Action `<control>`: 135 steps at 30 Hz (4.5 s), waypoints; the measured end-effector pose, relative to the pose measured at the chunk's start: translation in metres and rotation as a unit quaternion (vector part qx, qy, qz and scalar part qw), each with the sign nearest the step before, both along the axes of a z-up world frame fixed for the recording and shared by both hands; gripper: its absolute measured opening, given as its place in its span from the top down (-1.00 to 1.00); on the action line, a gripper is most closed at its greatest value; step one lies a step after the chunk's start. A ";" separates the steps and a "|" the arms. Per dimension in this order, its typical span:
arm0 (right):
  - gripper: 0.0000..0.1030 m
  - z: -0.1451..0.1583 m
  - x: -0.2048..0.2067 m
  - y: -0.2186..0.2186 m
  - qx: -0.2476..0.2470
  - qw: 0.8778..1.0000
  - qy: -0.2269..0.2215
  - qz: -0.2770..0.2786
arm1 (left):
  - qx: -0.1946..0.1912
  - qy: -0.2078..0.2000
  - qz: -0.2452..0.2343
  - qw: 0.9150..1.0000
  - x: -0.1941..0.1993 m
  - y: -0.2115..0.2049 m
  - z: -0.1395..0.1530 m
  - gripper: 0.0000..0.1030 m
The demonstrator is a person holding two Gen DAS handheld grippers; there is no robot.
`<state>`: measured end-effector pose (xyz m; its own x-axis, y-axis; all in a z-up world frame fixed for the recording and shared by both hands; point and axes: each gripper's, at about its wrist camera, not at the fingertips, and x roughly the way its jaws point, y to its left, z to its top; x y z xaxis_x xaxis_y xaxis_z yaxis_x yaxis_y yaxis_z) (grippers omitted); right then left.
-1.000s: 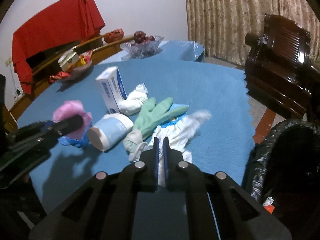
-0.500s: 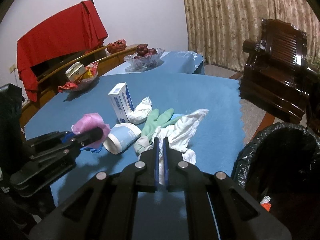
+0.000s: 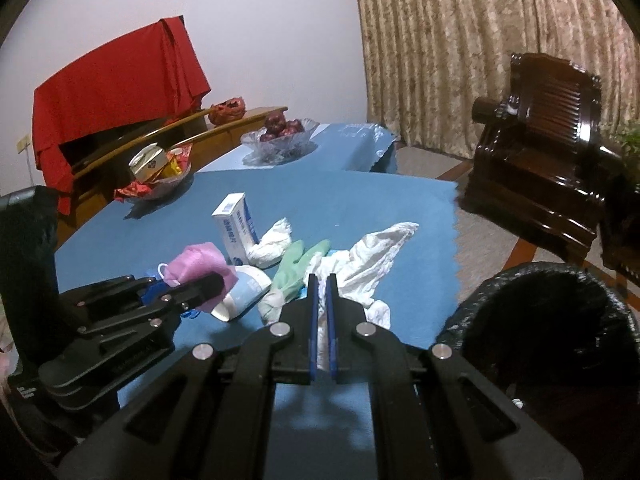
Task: Collect trash
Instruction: 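Carry the pink mask and white tissue over the black bin and open both grippers, then move both open grippers back over the items on the table, then grasp the white paper cup with the left gripper while the right grasps the blue hand-cream tube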
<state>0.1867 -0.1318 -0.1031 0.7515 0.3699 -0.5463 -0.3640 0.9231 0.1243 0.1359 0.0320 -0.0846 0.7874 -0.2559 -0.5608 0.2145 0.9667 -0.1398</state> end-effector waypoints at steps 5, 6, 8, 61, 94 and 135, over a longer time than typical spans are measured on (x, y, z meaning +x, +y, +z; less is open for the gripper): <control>0.94 0.009 -0.012 -0.035 -0.010 0.999 -0.010 -0.032 | -0.008 -0.005 -0.038 0.999 0.003 -0.033 0.005 0.70; 0.94 0.009 -0.014 -0.041 -0.012 0.999 -0.010 -0.039 | -0.011 -0.005 -0.048 0.999 0.004 -0.043 0.006 0.70; 0.94 0.009 -0.020 -0.061 -0.018 0.998 -0.010 -0.059 | -0.014 -0.007 -0.064 0.998 0.006 -0.059 0.007 0.70; -0.82 -0.016 -0.020 -0.059 -0.018 0.994 -0.016 -0.102 | 0.046 -0.026 0.037 0.998 -0.011 0.007 0.000 -0.56; -0.40 -0.110 0.091 0.078 -0.069 0.992 0.092 -0.046 | 0.052 0.016 0.119 0.991 0.016 0.091 -0.052 -0.53; 0.44 -0.120 0.104 0.047 -0.050 0.986 0.147 -0.062 | 0.053 0.055 0.083 0.994 0.056 0.058 -0.077 -0.28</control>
